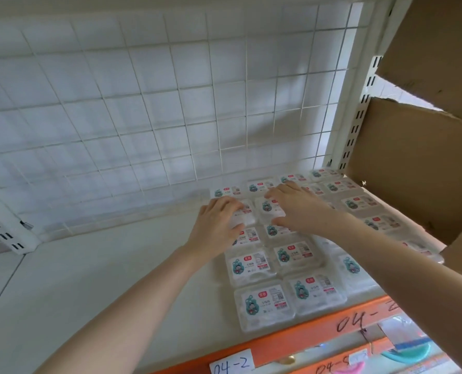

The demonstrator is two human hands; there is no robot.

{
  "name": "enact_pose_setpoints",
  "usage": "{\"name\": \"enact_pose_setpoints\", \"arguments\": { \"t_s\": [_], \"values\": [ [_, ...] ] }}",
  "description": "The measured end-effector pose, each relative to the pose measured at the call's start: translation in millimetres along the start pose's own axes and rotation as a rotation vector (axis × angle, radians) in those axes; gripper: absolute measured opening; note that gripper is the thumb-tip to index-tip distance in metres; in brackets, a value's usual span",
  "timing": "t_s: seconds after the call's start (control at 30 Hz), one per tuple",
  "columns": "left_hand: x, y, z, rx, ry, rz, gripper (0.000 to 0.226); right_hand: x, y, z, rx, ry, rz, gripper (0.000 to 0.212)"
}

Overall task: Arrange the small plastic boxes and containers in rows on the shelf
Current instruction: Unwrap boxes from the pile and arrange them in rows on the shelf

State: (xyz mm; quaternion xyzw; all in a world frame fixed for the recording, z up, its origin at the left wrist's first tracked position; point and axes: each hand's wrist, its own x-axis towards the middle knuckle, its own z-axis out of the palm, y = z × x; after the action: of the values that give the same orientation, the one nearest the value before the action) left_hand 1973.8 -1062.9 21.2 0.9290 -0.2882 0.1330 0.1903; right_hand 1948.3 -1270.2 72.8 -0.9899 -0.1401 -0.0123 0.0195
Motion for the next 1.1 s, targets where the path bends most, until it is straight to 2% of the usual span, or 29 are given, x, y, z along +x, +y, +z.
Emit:
{"name": "enact_pose_setpoints", "arguments": {
  "t_s": [0.3,0.73,0.9,1.1],
  "values": [
    [4,7,2,0.089,-0.022,-0.035,0.038,3,4,9,0.100,-0.008,-0.018,0.054],
    [-4,7,-5,0.070,-0.025,-0.041,0.036,5,-8,15,0.007,0.042,0.016,0.048],
    [-13,1,-18,0.046,0.023,-0.045,0.032,9,-35,6,0.035,0.147,-0.022,0.038],
    [-61,-43,-54,0.022,0.107,-0.154,0.024,34,-103,0,0.122,0.141,-0.081,0.029]
  ]
}}
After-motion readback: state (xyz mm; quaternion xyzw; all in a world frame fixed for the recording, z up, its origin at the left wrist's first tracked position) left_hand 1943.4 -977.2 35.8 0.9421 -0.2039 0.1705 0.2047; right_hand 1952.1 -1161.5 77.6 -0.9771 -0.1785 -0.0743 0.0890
